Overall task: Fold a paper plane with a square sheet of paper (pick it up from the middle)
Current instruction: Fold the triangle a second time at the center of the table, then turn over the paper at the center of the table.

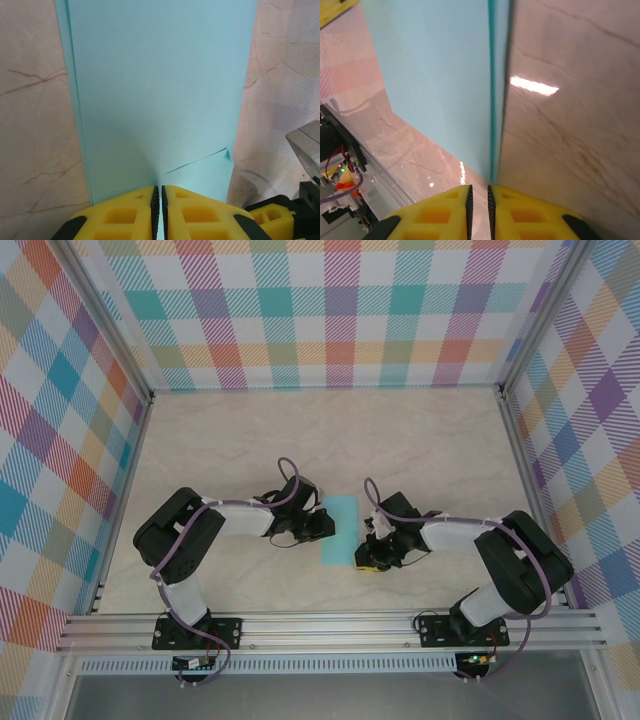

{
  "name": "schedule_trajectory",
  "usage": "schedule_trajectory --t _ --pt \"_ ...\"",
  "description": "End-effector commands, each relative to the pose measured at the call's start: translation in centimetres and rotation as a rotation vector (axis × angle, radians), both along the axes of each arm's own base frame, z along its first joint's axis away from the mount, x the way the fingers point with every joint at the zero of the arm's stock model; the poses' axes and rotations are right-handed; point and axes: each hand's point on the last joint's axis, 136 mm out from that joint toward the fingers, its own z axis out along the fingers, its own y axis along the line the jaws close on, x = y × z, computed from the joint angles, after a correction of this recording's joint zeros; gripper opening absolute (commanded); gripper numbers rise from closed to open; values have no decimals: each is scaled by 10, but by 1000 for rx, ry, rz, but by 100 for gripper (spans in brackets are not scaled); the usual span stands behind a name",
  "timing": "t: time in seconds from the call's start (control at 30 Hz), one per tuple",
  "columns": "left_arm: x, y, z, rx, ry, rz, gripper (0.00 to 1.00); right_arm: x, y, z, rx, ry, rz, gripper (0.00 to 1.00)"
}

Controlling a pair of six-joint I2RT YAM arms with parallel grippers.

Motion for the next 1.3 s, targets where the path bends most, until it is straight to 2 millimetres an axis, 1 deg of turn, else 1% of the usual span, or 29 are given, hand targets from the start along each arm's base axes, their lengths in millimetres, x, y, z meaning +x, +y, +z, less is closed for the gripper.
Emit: schedule_trajectory --t 0.0,0.07,0.1,0.17,0.23,0.3,0.4,0.53,0.7,0.87,1.13,1.27 --pt "-11 19 -29 123 64 18 14 -1 -16 2 -65 1 -52 25" --pt "-9 15 -24 98 59 18 15 16 -14 14 -51 -58 -90 33" --pt "-8 13 -21 88 54 20 15 24 -13 19 -52 -84 -109 35" --pt "-5 10 -13 72 44 19 15 38 -16 24 -75 -115 -139 37" --pt "-3 7 -6 66 32 14 16 48 -15 25 -75 -116 -158 39" --pt "-1 5 -1 58 24 10 16 55 -10 28 -53 -109 -153 41" --pt "1 3 3 48 20 8 16 62 -3 25 -48 -96 -141 42" --pt "2 1 4 42 17 10 17 72 4 22 -36 -84 -145 42" --pt "2 2 4 44 17 11 17 78 13 19 -7 -65 -144 41" --pt "2 1 4 44 17 8 17 78 16 13 2 -41 -149 41" --pt "3 1 7 43 12 9 18 75 23 15 65 -24 -143 31" --pt "4 0 9 39 10 9 18 74 23 15 67 -27 -140 29"
